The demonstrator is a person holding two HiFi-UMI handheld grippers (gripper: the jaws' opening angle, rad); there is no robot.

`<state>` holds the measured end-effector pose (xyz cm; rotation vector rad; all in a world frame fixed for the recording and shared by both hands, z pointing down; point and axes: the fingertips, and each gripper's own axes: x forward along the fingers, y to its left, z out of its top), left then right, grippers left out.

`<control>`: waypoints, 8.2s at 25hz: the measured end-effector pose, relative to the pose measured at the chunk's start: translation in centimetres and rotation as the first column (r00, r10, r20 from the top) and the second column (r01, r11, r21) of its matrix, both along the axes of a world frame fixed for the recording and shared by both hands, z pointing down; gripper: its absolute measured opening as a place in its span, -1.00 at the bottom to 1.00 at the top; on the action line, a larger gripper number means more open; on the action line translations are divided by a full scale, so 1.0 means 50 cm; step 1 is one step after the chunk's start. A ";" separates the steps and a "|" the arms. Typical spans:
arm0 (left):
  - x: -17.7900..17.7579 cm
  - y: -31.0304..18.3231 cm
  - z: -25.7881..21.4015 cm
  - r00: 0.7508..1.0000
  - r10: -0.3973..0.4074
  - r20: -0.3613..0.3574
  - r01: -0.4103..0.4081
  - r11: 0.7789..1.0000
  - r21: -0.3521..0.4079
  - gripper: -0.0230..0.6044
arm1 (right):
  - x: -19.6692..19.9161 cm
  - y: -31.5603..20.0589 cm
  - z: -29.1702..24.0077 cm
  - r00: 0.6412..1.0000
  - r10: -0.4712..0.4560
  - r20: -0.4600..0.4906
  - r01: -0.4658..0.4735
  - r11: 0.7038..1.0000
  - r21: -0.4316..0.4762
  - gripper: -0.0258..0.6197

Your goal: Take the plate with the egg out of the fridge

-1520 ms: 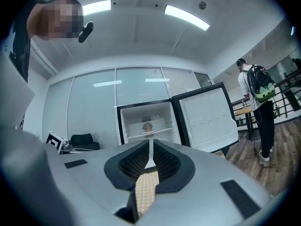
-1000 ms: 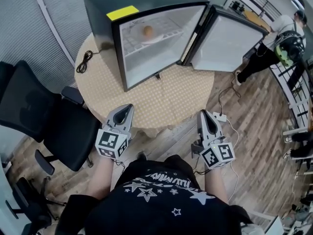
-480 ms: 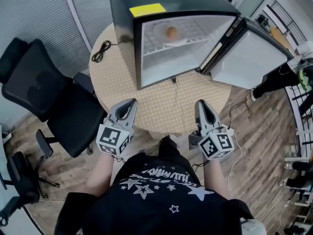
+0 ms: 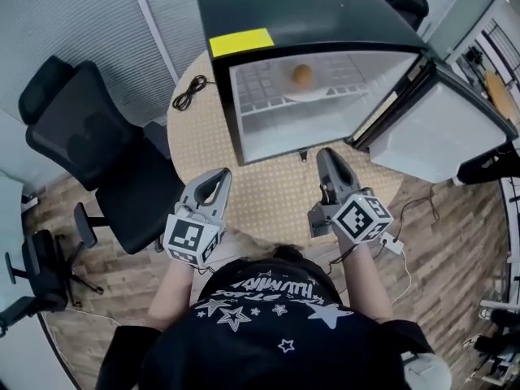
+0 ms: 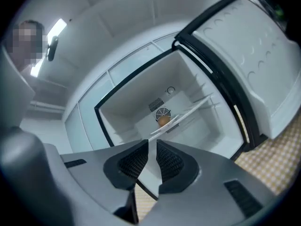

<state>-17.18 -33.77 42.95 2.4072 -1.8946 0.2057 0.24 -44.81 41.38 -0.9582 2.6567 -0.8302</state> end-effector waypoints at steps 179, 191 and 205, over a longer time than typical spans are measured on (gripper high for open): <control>0.241 0.708 -0.053 0.977 0.192 -0.094 -0.191 0.981 0.019 -0.90 | 0.231 0.822 0.049 0.753 0.310 0.580 0.081 0.832 -0.550 -0.76; 0.103 0.785 -0.056 0.974 0.204 -0.098 -0.203 0.979 0.014 -0.90 | 0.138 0.902 0.026 0.741 0.348 0.574 0.020 0.843 -0.537 -0.76; 0.021 0.865 -0.047 0.960 0.251 -0.126 -0.250 0.968 0.018 -0.90 | 0.074 0.995 0.023 0.728 0.411 0.549 -0.041 0.825 -0.563 -0.76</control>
